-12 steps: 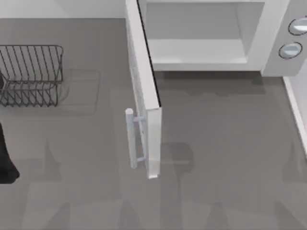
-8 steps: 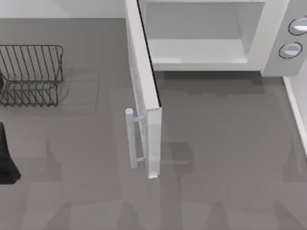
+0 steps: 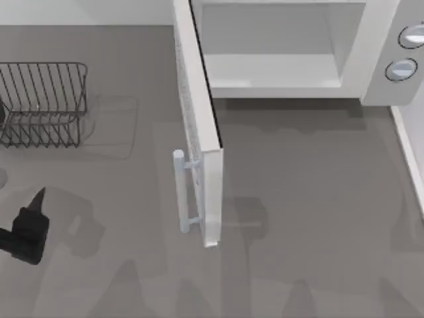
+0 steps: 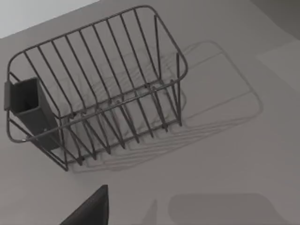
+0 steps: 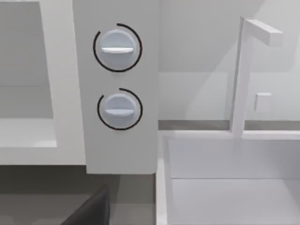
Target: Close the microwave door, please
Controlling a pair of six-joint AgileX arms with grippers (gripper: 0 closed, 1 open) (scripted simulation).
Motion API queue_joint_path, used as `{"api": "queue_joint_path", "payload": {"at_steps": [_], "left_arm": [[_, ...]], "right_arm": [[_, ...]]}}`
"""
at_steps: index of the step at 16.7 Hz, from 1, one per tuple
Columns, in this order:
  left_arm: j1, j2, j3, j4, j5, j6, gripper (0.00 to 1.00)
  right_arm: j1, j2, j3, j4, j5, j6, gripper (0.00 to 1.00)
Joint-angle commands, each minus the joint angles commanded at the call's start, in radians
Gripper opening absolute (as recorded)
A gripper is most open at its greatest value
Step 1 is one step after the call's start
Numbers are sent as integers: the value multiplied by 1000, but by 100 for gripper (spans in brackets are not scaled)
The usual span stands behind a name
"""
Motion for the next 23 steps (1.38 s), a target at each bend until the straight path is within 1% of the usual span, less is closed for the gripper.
{"api": "queue_joint_path", "payload": {"at_steps": [8, 13, 18, 23], "left_arm": [[-131, 666, 586, -476, 134, 372, 100], [-200, 996, 963, -766, 218, 533, 100], [-250, 1211, 1314, -987, 288, 621, 100], [-280, 1311, 1582, -1127, 337, 649, 100]], "right_arm": [[0, 0, 0, 0, 0, 0, 100], [0, 0, 0, 0, 0, 0, 100], [0, 0, 0, 0, 0, 0, 100], [0, 0, 0, 0, 0, 0, 100]]}}
